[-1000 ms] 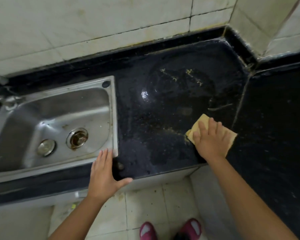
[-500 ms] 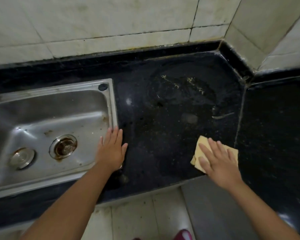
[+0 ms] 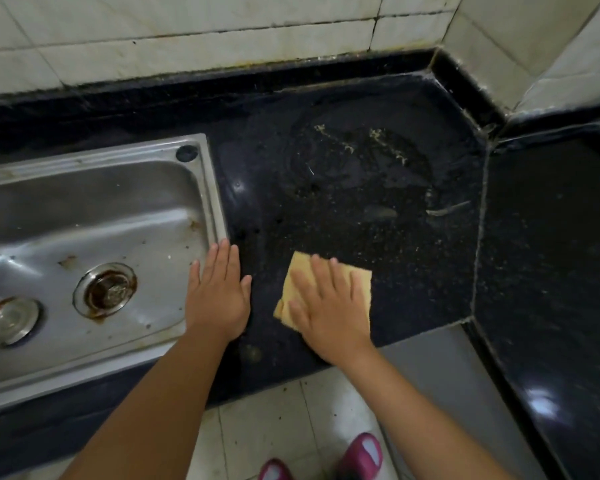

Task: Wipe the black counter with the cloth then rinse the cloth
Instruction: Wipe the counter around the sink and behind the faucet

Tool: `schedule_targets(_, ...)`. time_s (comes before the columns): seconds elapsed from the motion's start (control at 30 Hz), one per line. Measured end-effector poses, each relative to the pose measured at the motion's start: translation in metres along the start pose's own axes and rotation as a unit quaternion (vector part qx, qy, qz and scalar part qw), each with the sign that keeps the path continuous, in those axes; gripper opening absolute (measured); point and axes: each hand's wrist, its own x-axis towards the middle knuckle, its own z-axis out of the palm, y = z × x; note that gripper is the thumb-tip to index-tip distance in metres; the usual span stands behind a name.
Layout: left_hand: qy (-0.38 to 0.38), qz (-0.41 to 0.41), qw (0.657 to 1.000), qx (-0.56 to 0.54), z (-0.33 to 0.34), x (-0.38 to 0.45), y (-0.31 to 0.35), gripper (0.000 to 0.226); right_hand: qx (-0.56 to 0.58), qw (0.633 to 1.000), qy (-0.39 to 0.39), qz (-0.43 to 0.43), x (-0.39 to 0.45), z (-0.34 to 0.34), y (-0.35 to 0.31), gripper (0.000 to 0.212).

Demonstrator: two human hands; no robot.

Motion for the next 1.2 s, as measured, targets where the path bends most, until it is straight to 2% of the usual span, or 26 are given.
schedule_targets(0.07,-0.005,0.0,1.0,0.001,0.0,0.0,0.0,0.054,0.0,0.999,-0.027,-0.028,-0.022,0.005,0.017,0.046)
schedule_targets(0.13,-0.007,0.001,1.0,0.011,-0.001,0.0,-0.001,0.055,-0.029,0.999,-0.034,-0.011,-0.038,-0.001,0.05,0.051)
schedule_targets(0.23,-0.011,-0.001,1.0,0.018,-0.002,0.0,-0.001,0.055,-0.045,0.996,-0.044,0.064,-0.033,-0.019,0.1,0.071)
schedule_targets(0.3,-0.009,-0.002,1.0,0.024,-0.003,-0.001,0.0,0.055,0.019,0.985,-0.051,0.161,-0.012,-0.028,0.113,0.058)
schedule_targets(0.37,-0.01,-0.003,1.0,0.029,-0.004,0.0,0.001,0.055,0.042,0.976,-0.038,0.208,0.009,-0.035,0.1,0.052)
schedule_targets(0.47,-0.021,0.001,0.999,0.035,-0.008,-0.001,0.002,0.055,0.034,0.984,-0.027,0.171,0.02,-0.028,0.061,0.052)
schedule_targets(0.63,0.018,0.03,0.999,0.006,-0.015,-0.025,-0.01,0.062,-0.011,1.0,-0.021,-0.015,-0.019,0.003,-0.005,0.063)
schedule_targets(0.7,0.045,0.042,0.998,-0.03,-0.014,-0.043,-0.021,0.075,-0.028,0.997,-0.033,-0.068,-0.039,0.013,-0.004,0.052)
schedule_targets(0.73,0.063,0.048,0.996,-0.04,-0.012,-0.052,-0.028,0.074,-0.048,0.995,-0.039,-0.08,-0.046,0.014,0.005,0.051)
schedule_targets(0.83,0.112,0.032,0.993,-0.023,0.0,-0.079,-0.053,0.056,-0.044,0.997,-0.041,-0.038,-0.039,-0.007,0.035,0.067)
schedule_targets(0.9,0.111,-0.003,0.994,-0.015,0.005,-0.092,-0.067,0.055,0.012,0.996,-0.054,0.063,-0.023,-0.017,0.034,0.06)
schedule_targets(0.97,0.114,-0.022,0.993,-0.008,0.008,-0.103,-0.076,0.056,0.035,0.993,-0.034,0.111,-0.015,-0.012,0.006,0.052)
schedule_targets(1.07,0.1,-0.032,0.994,-0.01,0.009,-0.108,-0.077,0.056,0.003,0.999,-0.02,0.033,-0.029,0.011,-0.053,0.062)
schedule_targets(1.1,0.097,-0.032,0.995,-0.018,0.008,-0.108,-0.075,0.056,0.011,1.0,-0.007,0.022,-0.033,0.015,-0.063,0.058)
schedule_targets(1.17,0.09,-0.023,0.995,-0.036,0.004,-0.105,-0.066,0.056,0.026,0.999,-0.044,0.013,-0.044,0.005,-0.065,0.056)
schedule_targets(1.2,0.088,-0.013,0.995,-0.04,0.003,-0.104,-0.06,0.056,0.026,0.997,-0.069,0.013,-0.047,-0.001,-0.055,0.065)
